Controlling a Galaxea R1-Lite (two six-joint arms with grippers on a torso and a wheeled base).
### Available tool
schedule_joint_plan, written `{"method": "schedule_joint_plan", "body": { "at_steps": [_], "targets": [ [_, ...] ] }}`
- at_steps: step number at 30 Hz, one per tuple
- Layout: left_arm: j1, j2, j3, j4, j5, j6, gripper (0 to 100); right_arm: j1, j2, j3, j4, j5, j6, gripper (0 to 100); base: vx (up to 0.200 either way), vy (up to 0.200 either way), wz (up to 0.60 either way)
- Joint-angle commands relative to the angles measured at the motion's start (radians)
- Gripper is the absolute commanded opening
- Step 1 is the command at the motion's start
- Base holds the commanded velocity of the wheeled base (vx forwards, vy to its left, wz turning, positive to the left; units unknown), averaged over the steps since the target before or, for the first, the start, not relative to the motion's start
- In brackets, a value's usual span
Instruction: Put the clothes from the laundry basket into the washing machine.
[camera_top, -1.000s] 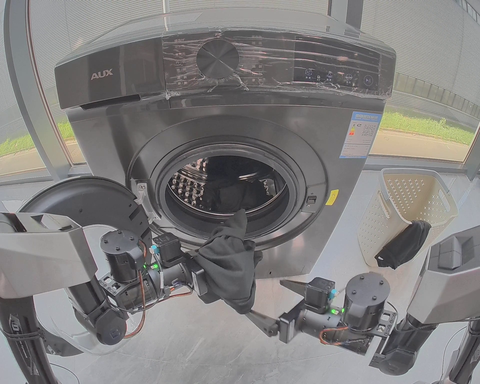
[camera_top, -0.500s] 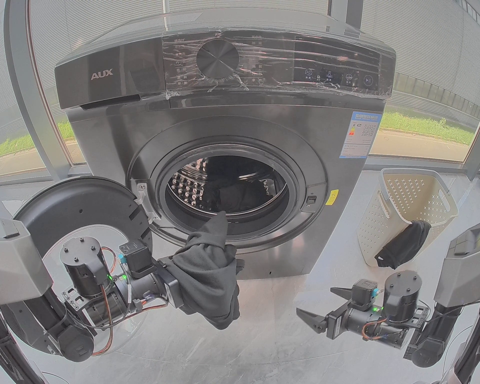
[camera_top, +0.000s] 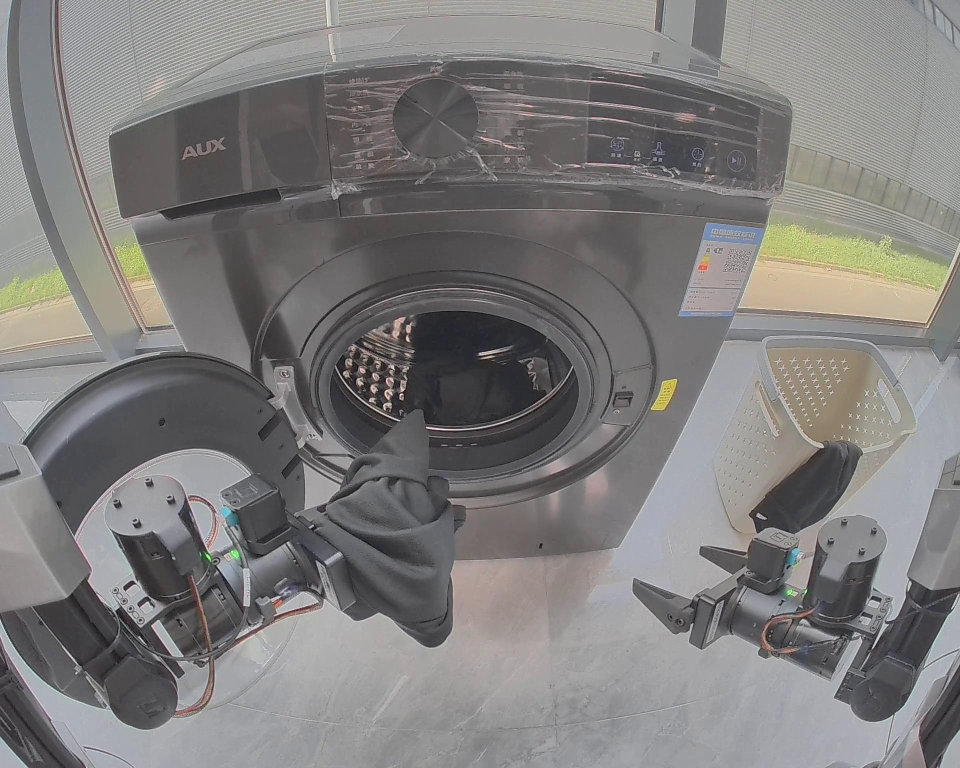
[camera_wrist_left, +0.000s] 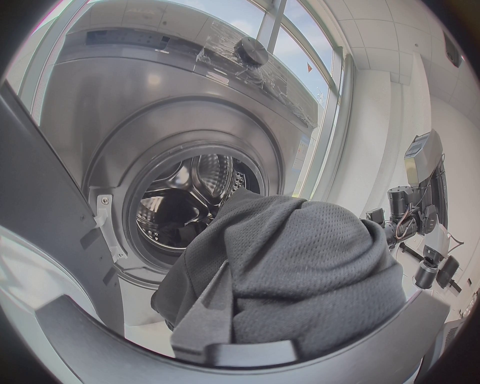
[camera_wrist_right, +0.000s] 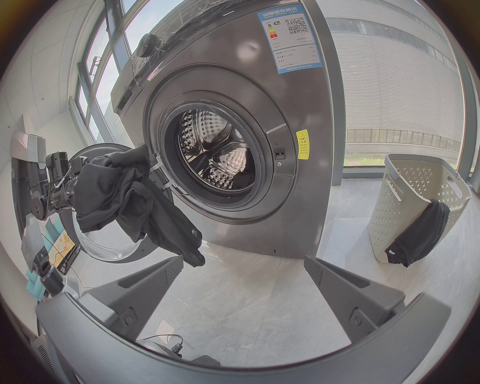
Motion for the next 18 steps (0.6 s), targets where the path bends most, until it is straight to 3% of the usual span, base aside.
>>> {"method": "schedule_joint_plan", "body": {
  "at_steps": [1,6,15,18],
  "targets": [
    [-0.001,0.037,-0.003,-0.007,0.000,-0.001,0,-0.006,0.003,-0.003,0.000,0.000,0.005,100,0.200,0.000,0.00],
    [-0.003,0.057,-0.021,-0.007,0.002,-0.001,0,-0.007,0.003,-0.011,0.000,0.000,0.007,100,0.200,0.000,0.00],
    [-0.043,0.079,-0.012,-0.007,0.011,0.002,0,0.005,0.003,-0.011,0.000,-0.002,0.011,100,0.000,0.000,0.00],
    [-0.041,0.093,-0.021,-0.009,0.013,0.002,0,0.008,0.003,-0.011,0.000,-0.002,0.011,100,0.200,0.000,0.00]
  ]
}}
